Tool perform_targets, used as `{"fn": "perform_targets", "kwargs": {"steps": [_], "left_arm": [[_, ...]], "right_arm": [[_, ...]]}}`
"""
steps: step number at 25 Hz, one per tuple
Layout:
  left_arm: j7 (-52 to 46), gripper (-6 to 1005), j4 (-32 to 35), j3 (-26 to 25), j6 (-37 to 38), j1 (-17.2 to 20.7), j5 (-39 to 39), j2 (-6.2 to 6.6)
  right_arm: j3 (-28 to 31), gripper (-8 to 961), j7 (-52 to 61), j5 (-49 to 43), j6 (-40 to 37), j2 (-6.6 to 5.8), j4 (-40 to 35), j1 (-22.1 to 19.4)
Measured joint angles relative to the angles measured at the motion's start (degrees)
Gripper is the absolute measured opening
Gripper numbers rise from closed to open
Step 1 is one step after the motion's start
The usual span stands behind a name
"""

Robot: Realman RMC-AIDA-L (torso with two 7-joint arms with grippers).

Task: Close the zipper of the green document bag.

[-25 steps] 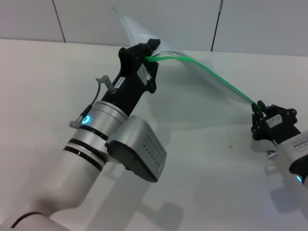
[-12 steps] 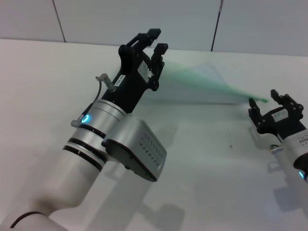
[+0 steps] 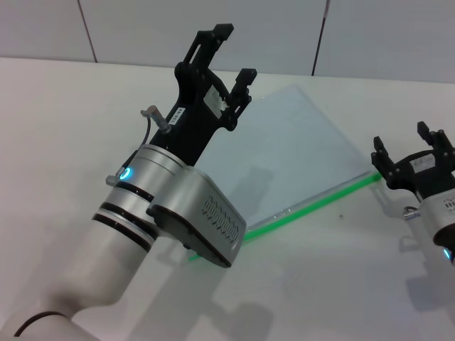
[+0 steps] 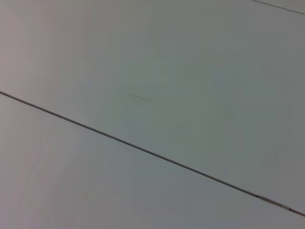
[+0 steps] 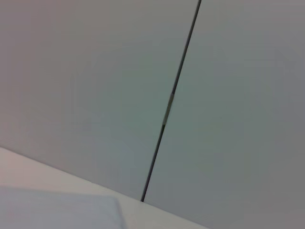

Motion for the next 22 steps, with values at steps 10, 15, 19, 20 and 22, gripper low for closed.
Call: {"fn": "perform_targets", "kwargs": {"steps": [10,15,19,20,22], "left_arm": [[-2.1,780,-0.2,-0.5,-0.3,0.3,-0.1,0.00],[-10.2,775,-1.3,-1.0,-3.4,0.6,-1.7,-0.24],[-19.3,771,-4.1,-2.8,-6.6,1.0,-4.2,-1.46],[-21.4,770,-4.8,-3.7,-7.1,1.3,-4.7,-1.88],[-25.5,770,-6.1,-5.3,-7.9,1.9,-5.7,-2.56]], "right_arm": [[0.1,764,-0.1,1.0,3.6,-0.03,-1.3,-0.5],[0.1,763,0.4,4.6,6.1,-0.18,-3.0,-0.7],[0.1,763,0.5,8.3,7.6,-0.18,-4.7,-0.4],[0.1,762,0.5,9.2,7.9,-0.18,-5.3,-0.4],[0.1,762,0.6,10.8,8.2,-0.21,-6.3,-0.2]]}}
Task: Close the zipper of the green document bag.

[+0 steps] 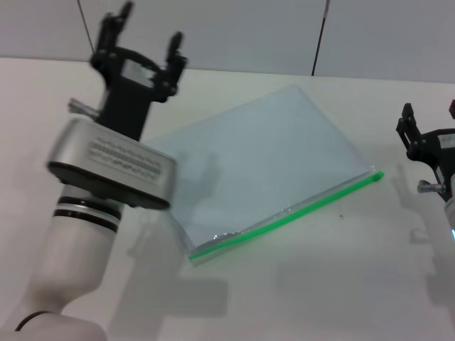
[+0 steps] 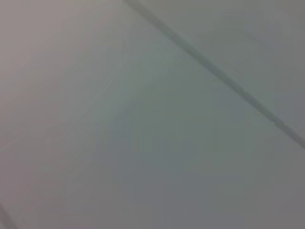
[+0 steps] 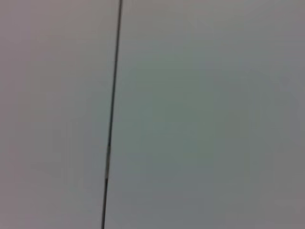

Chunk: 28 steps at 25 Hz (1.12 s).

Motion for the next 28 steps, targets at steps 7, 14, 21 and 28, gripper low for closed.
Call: {"fn": "perform_targets", "kwargs": {"steps": [7,14,21,28], "left_arm": [[-12.1,767,-1.3,-2.4,-1.0,0.7,-5.7,-0.24],[-18.5,766,-2.1,-3.6,-1.1,0.9,-9.0,-0.18],[-24.2,766,-4.1,-3.4,-0.9,1.0,-9.6,-0.21],[-25.0,766,-4.3,-3.1,-0.4,1.1,-9.7,-0.25]], "right_arm": [[0.0,761,0.2,4.5,0.0,-0.12,-1.5,1.2],[0.0,761,0.2,8.4,0.1,-0.15,-2.9,2.1],[0.5,759,0.3,8.8,0.1,-0.24,-3.3,2.4],[1.2,757,0.3,8.8,0.0,-0.23,-3.1,2.5]]}}
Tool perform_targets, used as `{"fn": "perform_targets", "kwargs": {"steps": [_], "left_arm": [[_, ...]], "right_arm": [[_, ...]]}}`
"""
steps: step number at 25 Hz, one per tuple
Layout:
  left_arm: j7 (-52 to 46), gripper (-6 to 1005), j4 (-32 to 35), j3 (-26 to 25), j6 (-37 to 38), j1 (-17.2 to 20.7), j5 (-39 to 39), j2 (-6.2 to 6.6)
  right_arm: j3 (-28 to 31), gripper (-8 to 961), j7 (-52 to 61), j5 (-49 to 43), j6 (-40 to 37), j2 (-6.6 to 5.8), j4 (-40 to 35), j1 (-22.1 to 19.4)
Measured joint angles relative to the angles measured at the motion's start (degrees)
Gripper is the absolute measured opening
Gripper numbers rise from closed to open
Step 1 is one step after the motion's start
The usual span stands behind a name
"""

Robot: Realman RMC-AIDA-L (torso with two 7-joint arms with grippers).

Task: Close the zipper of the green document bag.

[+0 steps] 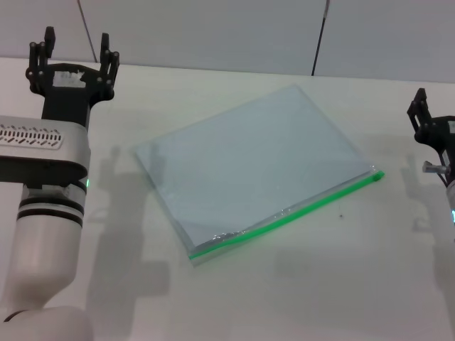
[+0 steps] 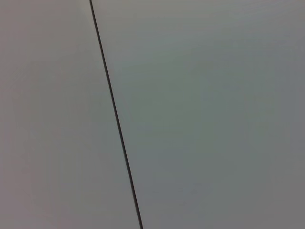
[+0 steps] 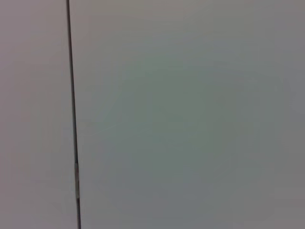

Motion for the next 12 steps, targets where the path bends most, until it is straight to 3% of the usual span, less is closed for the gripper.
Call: {"fn": "perform_targets", "kwargs": {"steps": [12], "left_arm": [[-0.1,766,-0.5,0.2,0.1,0.0,-0.1,-0.09]], "right_arm": [[0.1,757,0.0,0.0,0.1,0.00,-0.1,0.5]]}}
